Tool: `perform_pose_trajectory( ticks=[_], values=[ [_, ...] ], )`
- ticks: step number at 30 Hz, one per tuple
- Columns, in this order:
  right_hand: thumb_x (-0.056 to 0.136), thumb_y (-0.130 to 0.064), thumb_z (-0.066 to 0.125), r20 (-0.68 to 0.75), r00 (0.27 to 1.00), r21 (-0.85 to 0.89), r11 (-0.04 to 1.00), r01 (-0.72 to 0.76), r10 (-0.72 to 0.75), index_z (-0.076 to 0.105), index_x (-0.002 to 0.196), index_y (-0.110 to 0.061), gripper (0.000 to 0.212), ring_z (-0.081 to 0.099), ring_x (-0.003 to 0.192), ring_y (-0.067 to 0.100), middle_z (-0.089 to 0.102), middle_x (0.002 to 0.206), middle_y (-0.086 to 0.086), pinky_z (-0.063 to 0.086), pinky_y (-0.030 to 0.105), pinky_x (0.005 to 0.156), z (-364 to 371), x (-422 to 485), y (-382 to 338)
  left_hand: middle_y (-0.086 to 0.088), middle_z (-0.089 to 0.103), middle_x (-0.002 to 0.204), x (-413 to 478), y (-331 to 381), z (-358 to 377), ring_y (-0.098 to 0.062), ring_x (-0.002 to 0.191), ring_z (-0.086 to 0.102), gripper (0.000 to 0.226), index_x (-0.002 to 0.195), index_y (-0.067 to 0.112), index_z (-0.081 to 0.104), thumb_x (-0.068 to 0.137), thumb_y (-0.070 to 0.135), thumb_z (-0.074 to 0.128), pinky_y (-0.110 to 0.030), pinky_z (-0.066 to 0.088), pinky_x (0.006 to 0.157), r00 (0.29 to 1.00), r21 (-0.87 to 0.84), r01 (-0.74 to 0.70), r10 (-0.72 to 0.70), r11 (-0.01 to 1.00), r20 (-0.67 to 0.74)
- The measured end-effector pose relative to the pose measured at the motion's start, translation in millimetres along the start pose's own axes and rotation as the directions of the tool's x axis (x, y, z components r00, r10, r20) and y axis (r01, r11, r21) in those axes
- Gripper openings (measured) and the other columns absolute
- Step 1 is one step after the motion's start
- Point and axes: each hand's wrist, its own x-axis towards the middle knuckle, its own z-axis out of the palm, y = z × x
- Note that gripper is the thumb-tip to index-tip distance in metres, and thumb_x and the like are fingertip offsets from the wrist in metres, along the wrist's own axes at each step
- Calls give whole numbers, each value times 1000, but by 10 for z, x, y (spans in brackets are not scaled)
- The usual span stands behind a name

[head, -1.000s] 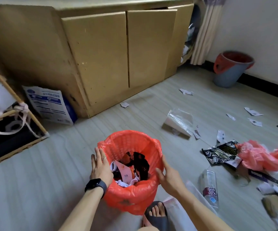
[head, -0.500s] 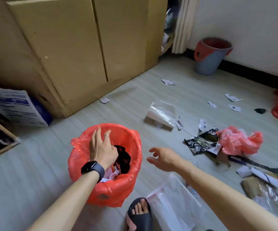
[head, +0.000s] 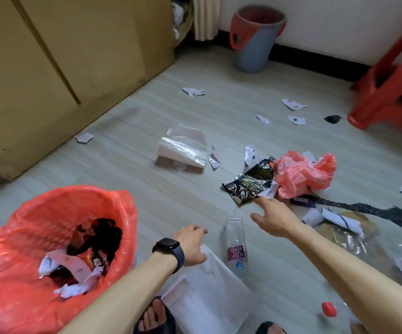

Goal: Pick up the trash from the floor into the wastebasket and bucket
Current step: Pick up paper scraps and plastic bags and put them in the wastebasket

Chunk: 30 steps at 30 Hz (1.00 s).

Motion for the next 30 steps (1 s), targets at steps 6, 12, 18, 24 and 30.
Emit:
perform_pose_trajectory(
  ticks=[6,12,18,24,30],
  values=[
    [92,-56,53,-23,994,61,993,-106,107,31,150,-16,74,32,140,41,29,158,16,36,52,111,490,754,169,-9,31,151,499,0,380,-32,133,43,95,150,24,33,72,38,84,-44,44,105,973,186,-68,23,980,230],
    [93,-65,44,3,998,-46,997,-65,65,6,159,-19,89,11,151,38,8,165,16,21,52,120,824,1502,68,-5,62,118,714,-98,414,-30,104,60,22,108,24,61,87,30,64,-32,43,72,976,108,-64,40,992,214],
    [93,-16,54,-148,973,-375,921,110,-176,62,108,-12,17,64,96,35,66,106,10,49,33,65,1033,1355,-50,-2,65,114,614,-355,150,-27,106,59,22,108,28,59,87,35,62,-31,42,73,989,22,-17,14,1000,149],
    [96,-24,48,-271,950,-21,988,154,-154,52,97,-19,6,64,84,38,68,92,11,41,39,59,484,823,-102,1,68,118,119,-390,-373,-26,112,60,27,115,31,65,89,33,59,-34,50,85,997,58,-42,46,997,-62],
    [100,-30,55,-450,884,461,816,350,-125,62,104,-26,9,67,71,18,66,83,-6,52,32,64,-450,-4,-755,-3,70,116,-826,-353,-710,-28,112,61,30,119,29,63,92,35,53,-35,50,85,957,128,-65,98,990,-273]
  ],
)
